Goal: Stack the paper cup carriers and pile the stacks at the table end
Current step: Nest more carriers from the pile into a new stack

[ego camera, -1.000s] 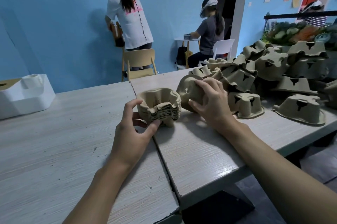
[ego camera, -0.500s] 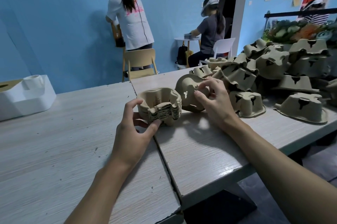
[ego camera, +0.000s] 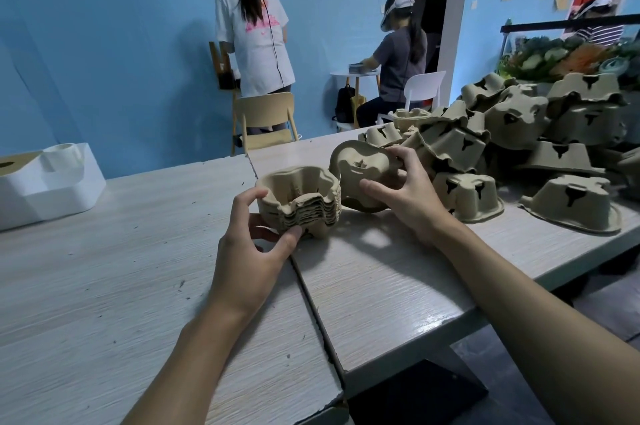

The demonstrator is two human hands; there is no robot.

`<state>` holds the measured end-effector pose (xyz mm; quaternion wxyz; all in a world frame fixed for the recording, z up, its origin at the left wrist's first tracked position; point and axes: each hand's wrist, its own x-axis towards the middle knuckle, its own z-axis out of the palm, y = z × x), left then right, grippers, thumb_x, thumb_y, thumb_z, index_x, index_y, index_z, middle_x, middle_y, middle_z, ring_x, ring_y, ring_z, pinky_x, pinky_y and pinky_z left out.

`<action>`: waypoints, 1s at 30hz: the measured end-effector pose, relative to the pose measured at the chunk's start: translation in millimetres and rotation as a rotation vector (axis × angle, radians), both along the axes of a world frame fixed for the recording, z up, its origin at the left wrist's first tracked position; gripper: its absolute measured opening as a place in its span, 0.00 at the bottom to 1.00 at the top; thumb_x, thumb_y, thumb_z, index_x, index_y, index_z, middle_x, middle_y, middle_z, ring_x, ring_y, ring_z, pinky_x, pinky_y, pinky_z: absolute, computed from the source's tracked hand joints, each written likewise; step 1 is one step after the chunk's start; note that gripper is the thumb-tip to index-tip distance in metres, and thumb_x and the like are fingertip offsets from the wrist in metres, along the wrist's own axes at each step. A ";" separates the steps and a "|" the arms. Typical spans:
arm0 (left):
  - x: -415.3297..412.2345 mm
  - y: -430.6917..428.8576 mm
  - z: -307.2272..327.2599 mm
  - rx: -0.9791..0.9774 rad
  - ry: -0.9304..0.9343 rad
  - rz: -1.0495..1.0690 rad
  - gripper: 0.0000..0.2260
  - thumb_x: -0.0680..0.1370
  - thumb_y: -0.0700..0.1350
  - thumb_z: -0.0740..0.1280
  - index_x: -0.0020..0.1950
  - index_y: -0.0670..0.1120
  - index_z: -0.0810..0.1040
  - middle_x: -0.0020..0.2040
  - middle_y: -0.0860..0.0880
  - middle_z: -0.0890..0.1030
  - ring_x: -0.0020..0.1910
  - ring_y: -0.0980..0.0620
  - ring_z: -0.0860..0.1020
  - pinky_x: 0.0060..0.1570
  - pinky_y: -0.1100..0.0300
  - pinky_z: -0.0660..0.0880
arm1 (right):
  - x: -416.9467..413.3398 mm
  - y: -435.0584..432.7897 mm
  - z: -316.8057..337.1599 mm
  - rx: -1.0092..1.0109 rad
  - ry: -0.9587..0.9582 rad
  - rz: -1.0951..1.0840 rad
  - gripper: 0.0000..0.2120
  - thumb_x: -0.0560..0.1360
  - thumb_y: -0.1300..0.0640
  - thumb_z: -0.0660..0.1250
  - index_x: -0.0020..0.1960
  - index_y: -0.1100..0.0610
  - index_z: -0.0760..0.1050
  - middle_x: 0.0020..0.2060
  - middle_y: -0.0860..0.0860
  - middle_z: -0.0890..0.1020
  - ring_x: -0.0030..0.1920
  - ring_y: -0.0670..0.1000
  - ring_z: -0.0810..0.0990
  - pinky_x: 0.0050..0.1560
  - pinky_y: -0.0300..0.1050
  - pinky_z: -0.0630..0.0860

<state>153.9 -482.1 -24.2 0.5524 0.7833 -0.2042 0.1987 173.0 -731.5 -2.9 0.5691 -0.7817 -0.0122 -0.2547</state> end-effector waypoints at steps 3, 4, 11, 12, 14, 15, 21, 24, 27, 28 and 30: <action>-0.2 -0.2 1.2 -0.018 -0.009 0.018 0.26 0.73 0.43 0.77 0.58 0.66 0.67 0.44 0.56 0.81 0.43 0.61 0.81 0.41 0.71 0.75 | 3.2 -0.7 -1.7 -0.086 -0.070 0.000 0.31 0.66 0.54 0.78 0.66 0.45 0.69 0.59 0.52 0.78 0.58 0.52 0.79 0.61 0.52 0.77; -0.3 -0.4 1.5 -0.021 -0.010 0.020 0.26 0.73 0.43 0.77 0.57 0.66 0.67 0.44 0.56 0.81 0.43 0.61 0.81 0.41 0.71 0.74 | 4.7 -0.8 -2.9 -0.128 -0.108 -0.008 0.30 0.68 0.58 0.77 0.67 0.49 0.70 0.58 0.52 0.79 0.56 0.51 0.79 0.61 0.47 0.76; 0.3 -0.9 1.8 -0.041 0.001 0.028 0.24 0.73 0.44 0.77 0.57 0.65 0.68 0.45 0.57 0.82 0.43 0.59 0.81 0.44 0.64 0.75 | 6.1 2.7 -10.6 -0.514 -0.112 -0.081 0.28 0.74 0.64 0.67 0.71 0.47 0.71 0.57 0.47 0.81 0.59 0.51 0.75 0.65 0.53 0.68; 0.2 -0.7 1.9 -0.047 -0.001 0.030 0.25 0.73 0.44 0.77 0.57 0.66 0.68 0.44 0.57 0.82 0.43 0.59 0.81 0.44 0.63 0.75 | 4.9 2.1 -10.1 -0.570 -0.048 -0.077 0.29 0.74 0.59 0.67 0.73 0.43 0.67 0.60 0.43 0.78 0.61 0.49 0.70 0.64 0.54 0.64; 0.0 -0.5 1.6 -0.056 -0.001 0.032 0.24 0.73 0.44 0.77 0.56 0.66 0.68 0.44 0.57 0.82 0.42 0.59 0.80 0.44 0.63 0.74 | 0.8 -0.2 -8.8 -0.647 0.085 -0.050 0.34 0.70 0.51 0.63 0.76 0.41 0.60 0.62 0.42 0.74 0.63 0.47 0.64 0.62 0.52 0.59; 0.4 -0.4 1.0 -0.063 0.002 0.034 0.24 0.73 0.44 0.77 0.56 0.66 0.68 0.43 0.57 0.82 0.42 0.59 0.80 0.44 0.64 0.74 | -0.4 -2.0 -9.5 -0.663 0.116 -0.036 0.36 0.68 0.50 0.62 0.76 0.43 0.60 0.61 0.43 0.74 0.63 0.48 0.63 0.62 0.52 0.59; 2.7 -0.5 0.7 -0.073 0.007 0.044 0.23 0.73 0.44 0.77 0.57 0.64 0.69 0.43 0.56 0.82 0.42 0.60 0.80 0.42 0.70 0.73 | 2.5 -2.9 -9.3 -0.568 -0.113 -0.099 0.07 0.71 0.68 0.70 0.49 0.63 0.82 0.43 0.53 0.81 0.49 0.57 0.79 0.50 0.39 0.70; 1.5 -0.7 0.8 -0.067 0.004 0.033 0.23 0.73 0.44 0.77 0.60 0.59 0.70 0.44 0.54 0.82 0.43 0.58 0.81 0.43 0.67 0.75 | 1.8 -0.6 -4.6 -0.425 -0.295 -0.201 0.06 0.70 0.70 0.72 0.47 0.64 0.81 0.42 0.52 0.78 0.44 0.58 0.80 0.49 0.47 0.77; 0.5 -1.0 0.6 -0.048 0.015 -0.009 0.23 0.73 0.44 0.77 0.61 0.59 0.71 0.46 0.52 0.83 0.45 0.55 0.81 0.45 0.60 0.78 | -0.7 0.4 -0.6 -0.388 -0.474 -0.285 0.06 0.71 0.69 0.72 0.47 0.64 0.80 0.42 0.48 0.77 0.44 0.57 0.80 0.47 0.48 0.77; -0.1 -1.2 0.2 -0.042 0.024 -0.031 0.23 0.73 0.45 0.77 0.62 0.59 0.71 0.46 0.51 0.83 0.45 0.54 0.82 0.45 0.57 0.78 | -1.4 1.1 1.0 -0.378 -0.518 -0.298 0.05 0.71 0.68 0.71 0.47 0.64 0.80 0.42 0.47 0.77 0.44 0.57 0.79 0.47 0.48 0.77; -0.5 -2.8 -0.6 -0.024 0.037 -0.077 0.23 0.73 0.45 0.77 0.62 0.59 0.71 0.46 0.50 0.84 0.44 0.51 0.82 0.45 0.53 0.80 | -3.2 2.4 4.1 -0.371 -0.589 -0.307 0.05 0.73 0.67 0.70 0.48 0.64 0.80 0.44 0.48 0.78 0.46 0.55 0.79 0.49 0.47 0.77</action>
